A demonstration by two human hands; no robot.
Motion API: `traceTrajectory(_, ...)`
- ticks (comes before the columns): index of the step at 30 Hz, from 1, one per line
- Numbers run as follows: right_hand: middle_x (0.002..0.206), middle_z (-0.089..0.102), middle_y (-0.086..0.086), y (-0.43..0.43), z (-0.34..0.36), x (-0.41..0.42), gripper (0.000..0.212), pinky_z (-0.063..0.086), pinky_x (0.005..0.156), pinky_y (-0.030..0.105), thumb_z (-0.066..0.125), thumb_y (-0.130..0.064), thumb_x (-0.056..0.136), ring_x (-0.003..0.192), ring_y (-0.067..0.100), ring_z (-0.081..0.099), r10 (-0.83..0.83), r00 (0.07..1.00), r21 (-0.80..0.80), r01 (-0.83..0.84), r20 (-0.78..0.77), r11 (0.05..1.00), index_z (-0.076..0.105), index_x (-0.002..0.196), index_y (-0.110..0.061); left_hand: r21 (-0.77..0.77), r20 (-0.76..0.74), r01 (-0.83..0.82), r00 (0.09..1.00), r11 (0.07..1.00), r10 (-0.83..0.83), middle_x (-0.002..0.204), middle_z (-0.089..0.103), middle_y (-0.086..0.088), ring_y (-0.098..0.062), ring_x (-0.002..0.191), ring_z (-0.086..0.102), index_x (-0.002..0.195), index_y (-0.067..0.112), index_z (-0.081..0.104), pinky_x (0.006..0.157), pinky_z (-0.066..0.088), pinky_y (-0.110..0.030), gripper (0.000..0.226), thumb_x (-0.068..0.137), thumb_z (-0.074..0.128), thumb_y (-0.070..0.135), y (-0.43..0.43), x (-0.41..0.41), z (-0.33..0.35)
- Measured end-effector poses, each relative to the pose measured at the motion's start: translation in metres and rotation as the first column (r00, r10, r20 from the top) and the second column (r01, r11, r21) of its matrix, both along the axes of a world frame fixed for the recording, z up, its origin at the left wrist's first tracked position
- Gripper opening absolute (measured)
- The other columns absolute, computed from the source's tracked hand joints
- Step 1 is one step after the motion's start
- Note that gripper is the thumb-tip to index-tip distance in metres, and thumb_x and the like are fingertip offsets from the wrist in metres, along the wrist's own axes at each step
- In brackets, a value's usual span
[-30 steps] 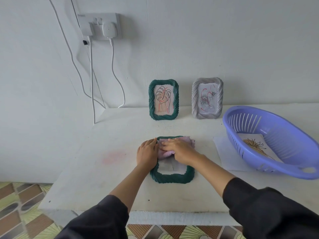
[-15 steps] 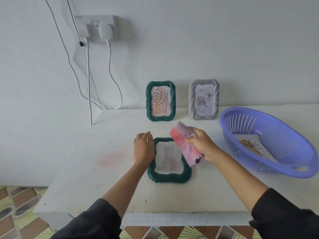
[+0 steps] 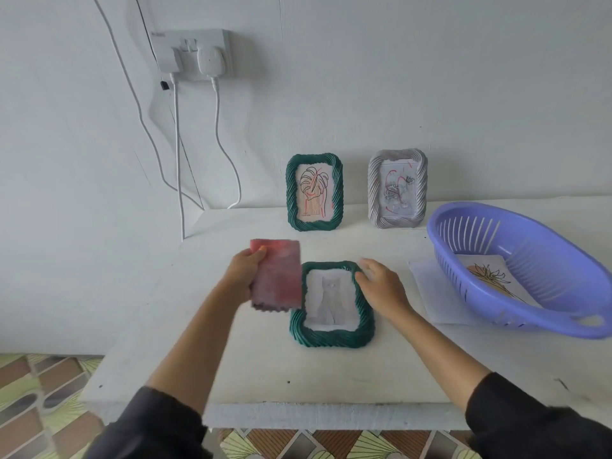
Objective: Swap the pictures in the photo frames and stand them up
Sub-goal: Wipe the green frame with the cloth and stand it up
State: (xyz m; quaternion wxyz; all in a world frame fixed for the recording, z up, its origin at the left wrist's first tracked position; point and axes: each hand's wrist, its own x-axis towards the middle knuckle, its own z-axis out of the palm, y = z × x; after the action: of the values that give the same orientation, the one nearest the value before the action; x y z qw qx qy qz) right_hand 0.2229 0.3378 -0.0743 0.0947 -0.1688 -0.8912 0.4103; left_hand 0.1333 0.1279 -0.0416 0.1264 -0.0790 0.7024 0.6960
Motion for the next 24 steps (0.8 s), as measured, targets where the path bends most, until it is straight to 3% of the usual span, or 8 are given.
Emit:
traceTrajectory(4,0.150,0.035,0.002,0.007,-0.031,0.007,0.048,0.026,0.112,0.029,0.040,-0.026,0.097,0.139,0.017,0.032,0.059,0.994,0.183,-0.076,0.092,0.980,0.035,0.142,-0.013,-0.292,-0.020,0.018,0.999,0.956,-0.025,0.125,0.056,-0.023,-0.033,0.102,0.060,0.127,0.001,0.048,0.093,0.049,-0.042,0.033,0.097,0.046,0.013,-0.045,-0.017,-0.021)
traceTrajectory(8,0.153,0.029,0.003,0.007,-0.036,0.007,0.048,0.018,0.117,0.030,0.036,-0.028,0.099,0.143,0.015,0.023,0.064,0.994,0.246,-0.084,0.087,0.966,0.031,0.144,-0.012,-0.480,-0.070,0.040,0.994,0.876,-0.084,0.127,0.056,-0.019,-0.035,0.114,0.055,0.129,0.003,0.049,0.097,0.045,-0.039,0.035,0.096,0.047,0.017,-0.049,-0.020,-0.035)
traceTrajectory(12,0.154,0.028,0.003,0.007,-0.036,0.008,0.049,0.017,0.117,0.030,0.034,-0.029,0.099,0.144,0.016,0.022,0.073,0.993,0.274,-0.096,0.092,0.957,0.030,0.145,-0.012,-0.791,-0.200,-0.105,0.975,0.603,-0.092,0.119,0.059,-0.020,-0.036,0.112,0.053,0.116,0.002,0.055,0.082,0.038,-0.035,0.035,0.094,0.048,0.028,-0.040,-0.016,-0.036)
traceTrajectory(15,0.154,0.027,0.003,0.007,-0.037,0.008,0.049,0.016,0.117,0.029,0.033,-0.029,0.100,0.144,0.016,0.021,0.072,0.992,0.308,-0.100,0.102,0.946,0.029,0.145,-0.011,-0.902,-0.221,-0.185,0.974,0.390,-0.049,0.128,0.048,-0.018,-0.036,0.122,0.043,0.126,0.005,0.048,0.097,0.036,-0.043,0.046,0.094,0.043,0.038,-0.031,-0.005,-0.036)
traceTrajectory(17,0.154,0.027,0.004,0.006,-0.037,0.007,0.049,0.015,0.117,0.028,0.032,-0.028,0.100,0.144,0.016,0.021,0.070,0.992,0.332,-0.102,0.107,0.938,0.028,0.145,-0.011,-0.913,-0.304,-0.254,0.946,0.320,-0.114,0.143,0.037,-0.017,-0.033,0.136,0.029,0.138,0.007,0.037,0.112,0.025,-0.044,0.053,0.096,0.038,0.040,-0.021,0.003,-0.036)
traceTrajectory(20,0.154,0.026,0.004,0.006,-0.037,0.007,0.049,0.014,0.117,0.028,0.030,-0.028,0.100,0.144,0.016,0.020,0.074,0.990,0.354,-0.113,0.122,0.928,0.027,0.145,-0.010,-0.917,-0.344,-0.234,0.872,0.323,-0.347,0.157,0.017,-0.008,-0.024,0.147,0.008,0.147,0.012,0.023,0.120,0.005,-0.040,0.057,0.099,0.025,0.042,0.003,0.018,-0.042)
traceTrajectory(24,0.155,0.025,0.005,0.005,-0.037,0.008,0.049,0.014,0.118,0.029,0.029,-0.027,0.100,0.144,0.016,0.020,0.071,0.989,0.371,-0.116,0.131,0.921,0.026,0.146,-0.009,-0.917,-0.240,-0.030,0.838,0.397,-0.490,0.156,0.021,-0.007,-0.022,0.146,0.014,0.147,0.008,0.022,0.121,0.010,-0.036,0.060,0.099,0.020,0.045,0.038,0.040,-0.055)
